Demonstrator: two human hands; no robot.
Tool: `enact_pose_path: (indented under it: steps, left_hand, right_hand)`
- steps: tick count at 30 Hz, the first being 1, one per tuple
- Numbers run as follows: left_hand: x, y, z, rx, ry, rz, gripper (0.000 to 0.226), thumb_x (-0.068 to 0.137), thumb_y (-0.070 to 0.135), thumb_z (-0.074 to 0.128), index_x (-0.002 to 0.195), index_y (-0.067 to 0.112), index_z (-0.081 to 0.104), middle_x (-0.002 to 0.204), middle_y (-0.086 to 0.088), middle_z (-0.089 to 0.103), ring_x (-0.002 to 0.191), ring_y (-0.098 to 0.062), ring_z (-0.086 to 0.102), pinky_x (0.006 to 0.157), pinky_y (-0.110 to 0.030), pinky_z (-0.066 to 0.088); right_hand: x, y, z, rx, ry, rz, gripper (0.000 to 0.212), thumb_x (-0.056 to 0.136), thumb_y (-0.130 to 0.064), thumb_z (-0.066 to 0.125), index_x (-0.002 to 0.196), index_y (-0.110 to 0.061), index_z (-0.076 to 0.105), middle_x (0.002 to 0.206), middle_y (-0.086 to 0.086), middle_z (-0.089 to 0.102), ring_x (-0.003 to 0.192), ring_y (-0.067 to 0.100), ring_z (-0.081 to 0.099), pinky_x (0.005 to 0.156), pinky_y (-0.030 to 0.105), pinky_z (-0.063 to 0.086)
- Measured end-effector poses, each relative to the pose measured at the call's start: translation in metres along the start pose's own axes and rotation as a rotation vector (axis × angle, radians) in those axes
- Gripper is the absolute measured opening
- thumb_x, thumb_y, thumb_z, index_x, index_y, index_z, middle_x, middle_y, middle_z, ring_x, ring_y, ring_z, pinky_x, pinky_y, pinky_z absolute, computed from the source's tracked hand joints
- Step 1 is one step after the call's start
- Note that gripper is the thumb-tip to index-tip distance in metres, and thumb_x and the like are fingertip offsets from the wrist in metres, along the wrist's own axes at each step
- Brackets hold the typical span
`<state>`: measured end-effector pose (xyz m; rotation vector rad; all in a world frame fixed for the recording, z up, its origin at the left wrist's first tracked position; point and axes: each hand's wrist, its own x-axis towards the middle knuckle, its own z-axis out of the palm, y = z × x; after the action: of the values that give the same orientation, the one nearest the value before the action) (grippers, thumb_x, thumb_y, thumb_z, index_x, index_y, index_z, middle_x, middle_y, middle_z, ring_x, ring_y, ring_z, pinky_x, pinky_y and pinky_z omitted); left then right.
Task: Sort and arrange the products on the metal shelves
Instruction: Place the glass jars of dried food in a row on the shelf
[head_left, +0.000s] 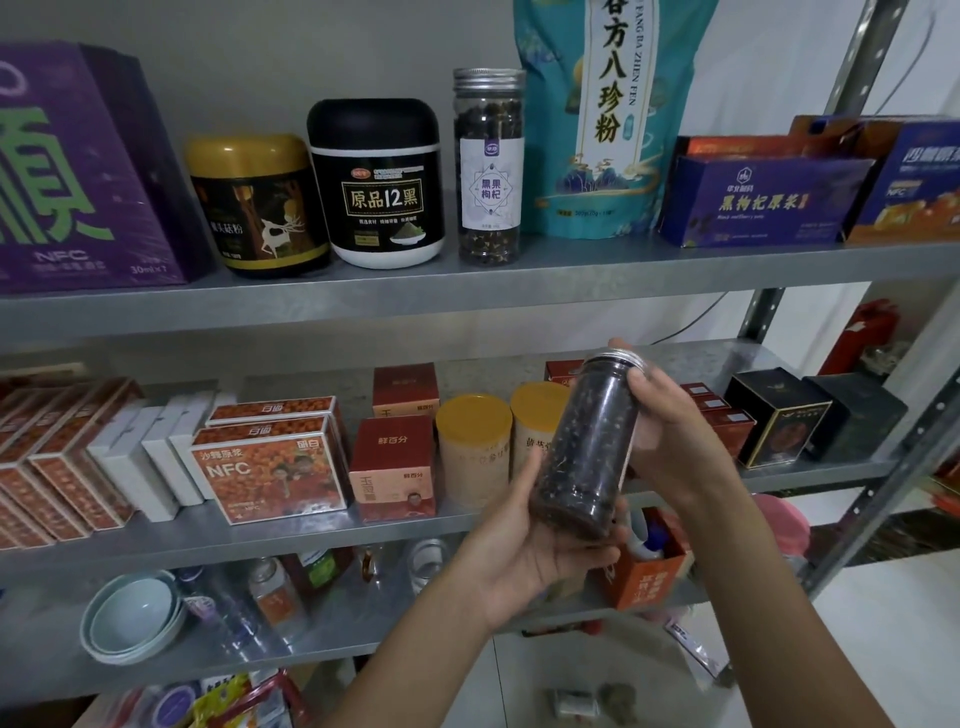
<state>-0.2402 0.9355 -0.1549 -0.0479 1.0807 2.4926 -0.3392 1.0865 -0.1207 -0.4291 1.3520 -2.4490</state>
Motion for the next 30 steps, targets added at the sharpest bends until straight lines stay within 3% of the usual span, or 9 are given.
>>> enact_pose_path:
  steps: [4,6,10,13,15,18,23,26,30]
  left_hand:
    - [0.004,0.004,-0.001,0.574,0.211,0.302,0.068,0.07,0.064,0.07,0.124,0.026,0.053,0.118,-0.005,0.066,0.104,-0.022,0.067,0.087,-0.035,0.058]
    - [0.007,0.005,-0.002,0.608,0.243,0.367,0.071,0.059,0.056,0.077,0.12,0.028,0.053,0.118,-0.004,0.065,0.103,-0.023,0.067,0.087,-0.035,0.057]
    - [0.006,0.013,-0.009,0.226,0.001,0.284,0.073,0.076,0.04,0.079,0.134,0.008,0.05,0.124,-0.021,0.063,0.103,-0.032,0.066,0.086,-0.036,0.056]
    - [0.005,0.017,-0.01,0.174,-0.091,0.261,0.074,0.083,0.04,0.075,0.14,0.004,0.045,0.123,-0.023,0.062,0.105,-0.035,0.064,0.09,-0.04,0.055]
    - [0.007,0.019,-0.007,0.284,-0.066,0.278,0.071,0.084,0.046,0.07,0.14,0.009,0.046,0.126,-0.017,0.063,0.112,-0.032,0.063,0.094,-0.039,0.053]
    - [0.008,0.026,0.0,0.627,0.114,0.398,0.066,0.074,0.059,0.072,0.13,0.032,0.05,0.121,0.01,0.067,0.112,-0.01,0.064,0.089,-0.025,0.053]
    - [0.019,0.039,0.0,0.805,0.171,0.52,0.044,0.084,0.034,0.071,0.122,0.041,0.049,0.111,0.024,0.068,0.103,0.006,0.062,0.077,-0.012,0.05]
    - [0.027,0.046,0.006,0.845,0.152,0.558,0.049,0.081,0.042,0.067,0.126,0.038,0.049,0.117,0.025,0.066,0.111,0.004,0.06,0.089,-0.018,0.05]
    - [0.033,0.062,0.018,1.015,0.136,0.614,0.051,0.092,0.039,0.061,0.14,0.034,0.043,0.135,0.014,0.057,0.125,-0.002,0.052,0.106,-0.037,0.045]
  right_hand:
    - [-0.001,-0.006,0.014,-0.324,0.264,-0.187,0.027,0.088,-0.017,0.066,0.114,-0.022,0.066,0.104,0.002,0.072,0.1,0.023,0.069,0.077,0.027,0.058]
    - [-0.001,-0.012,0.019,-0.44,0.273,-0.228,0.024,0.088,-0.021,0.066,0.11,-0.029,0.067,0.096,-0.008,0.072,0.095,0.016,0.069,0.074,0.024,0.058]
    - [-0.002,-0.033,0.017,-0.372,0.065,-0.153,0.039,0.09,-0.021,0.06,0.129,-0.028,0.059,0.121,0.001,0.065,0.109,0.016,0.066,0.085,0.032,0.058]
    - [-0.001,-0.041,0.018,-0.409,-0.013,-0.108,0.049,0.082,-0.021,0.063,0.13,-0.025,0.054,0.117,0.004,0.069,0.107,0.019,0.068,0.08,0.03,0.058]
    - [-0.001,-0.044,0.022,-0.419,-0.016,-0.131,0.052,0.079,-0.022,0.065,0.13,-0.022,0.054,0.111,0.004,0.072,0.104,0.02,0.069,0.076,0.028,0.058]
    - [-0.002,-0.048,0.026,-0.419,0.024,-0.225,0.051,0.076,-0.021,0.067,0.126,-0.022,0.057,0.113,0.003,0.071,0.1,0.02,0.07,0.073,0.027,0.058]
    - [-0.001,-0.058,0.036,-0.577,0.065,-0.32,0.054,0.072,-0.028,0.071,0.125,-0.029,0.058,0.123,-0.004,0.065,0.099,0.012,0.069,0.071,0.023,0.057]
    - [0.001,-0.072,0.042,-0.746,0.107,-0.361,0.057,0.067,-0.036,0.076,0.121,-0.038,0.06,0.119,-0.014,0.062,0.094,0.007,0.069,0.066,0.018,0.055]
    - [0.014,-0.091,0.051,-0.786,0.182,-0.449,0.05,0.074,-0.012,0.08,0.115,-0.036,0.064,0.112,-0.013,0.064,0.089,0.011,0.07,0.069,0.025,0.058]
